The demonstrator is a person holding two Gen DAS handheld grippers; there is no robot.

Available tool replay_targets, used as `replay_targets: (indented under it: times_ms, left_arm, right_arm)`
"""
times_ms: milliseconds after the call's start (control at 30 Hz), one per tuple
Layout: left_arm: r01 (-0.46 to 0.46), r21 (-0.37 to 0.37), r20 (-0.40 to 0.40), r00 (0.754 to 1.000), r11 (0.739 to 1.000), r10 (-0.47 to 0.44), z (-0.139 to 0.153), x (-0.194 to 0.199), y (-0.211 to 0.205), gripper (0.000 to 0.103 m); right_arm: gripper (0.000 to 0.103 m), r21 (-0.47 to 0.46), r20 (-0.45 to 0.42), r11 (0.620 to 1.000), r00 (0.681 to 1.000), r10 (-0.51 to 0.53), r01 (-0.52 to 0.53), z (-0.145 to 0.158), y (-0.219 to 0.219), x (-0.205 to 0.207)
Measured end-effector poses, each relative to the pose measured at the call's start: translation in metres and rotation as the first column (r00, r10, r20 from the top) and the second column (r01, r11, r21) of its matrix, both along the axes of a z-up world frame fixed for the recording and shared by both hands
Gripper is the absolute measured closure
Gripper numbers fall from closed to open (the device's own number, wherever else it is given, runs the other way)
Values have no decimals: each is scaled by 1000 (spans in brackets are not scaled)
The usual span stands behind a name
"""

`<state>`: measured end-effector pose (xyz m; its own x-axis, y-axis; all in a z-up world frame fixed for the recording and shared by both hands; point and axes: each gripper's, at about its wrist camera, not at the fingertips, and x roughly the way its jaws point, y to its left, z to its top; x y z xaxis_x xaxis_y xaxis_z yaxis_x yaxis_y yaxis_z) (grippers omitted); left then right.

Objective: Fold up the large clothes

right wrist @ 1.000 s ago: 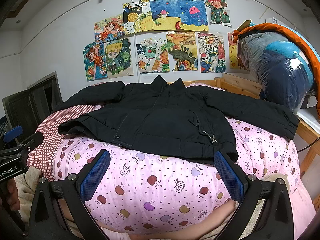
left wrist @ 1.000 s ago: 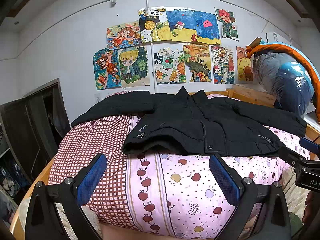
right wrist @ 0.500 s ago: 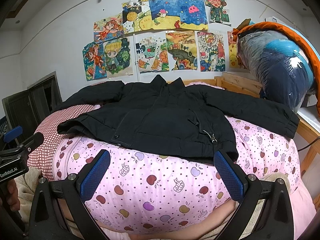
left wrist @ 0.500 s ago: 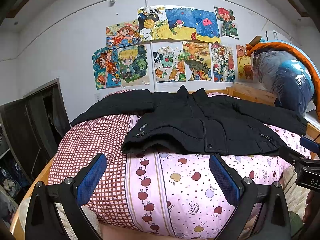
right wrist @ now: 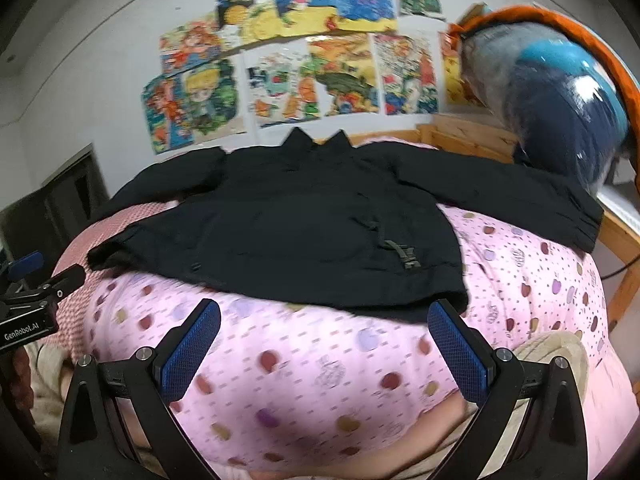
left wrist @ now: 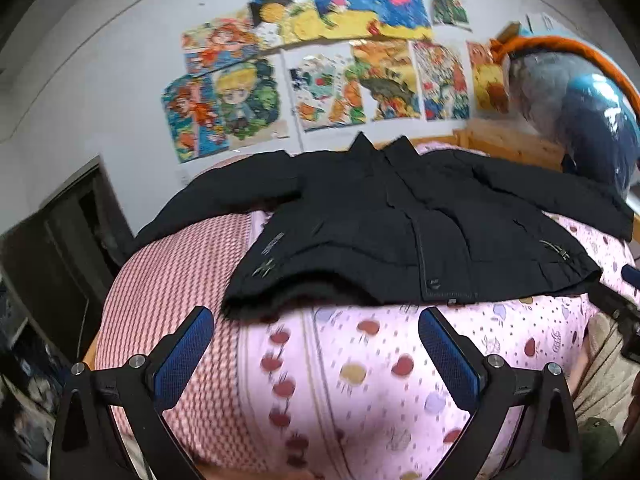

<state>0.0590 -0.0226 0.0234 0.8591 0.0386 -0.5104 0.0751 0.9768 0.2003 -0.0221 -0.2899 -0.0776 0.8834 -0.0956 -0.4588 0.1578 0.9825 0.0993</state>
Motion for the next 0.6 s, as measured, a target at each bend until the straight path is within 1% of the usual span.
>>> replay_targets:
  times_ms: [100,200,267,333,400,433,533,567,600]
  left_arm:
    - [40,39,-21,999,998,-40,4,27,-15,0]
    - [65,69,-29,998,995,-64,11,52,-31,0]
    - [85,93,-29,996,992,-83,13,65,-47,0]
    - [104,128,-20,995,986,-103,17,78,-64,0]
    - [118,174,0,993,978,-120,22,92,-80,0]
    - [125,191,6,992,974,-129,24,100,-88,0]
    - [158,218,9,986,963,-164,28,125,-110,0]
    - [177,223,4,983,959,-182,28,136,-119,0]
    - [199,222,-5,979,955,-203,29,149,-128,0]
  right_arm:
    - [1,5,21,996,996,-90,89,5,-28,9]
    - [1,23,48,980,979,-200,199,12,-66,19]
    - [1,55,64,959,957,-282,279,16,-96,26]
    - [1,74,56,936,936,-349,344,18,-123,37]
    - [1,117,57,913,915,-399,390,17,-152,45]
    - [1,146,54,900,905,-422,411,15,-166,49]
    - [1,218,-3,852,874,-487,475,5,-203,56]
    - [1,270,-21,813,848,-530,515,-2,-221,57]
    - [1,303,-27,789,833,-553,534,-8,-231,57]
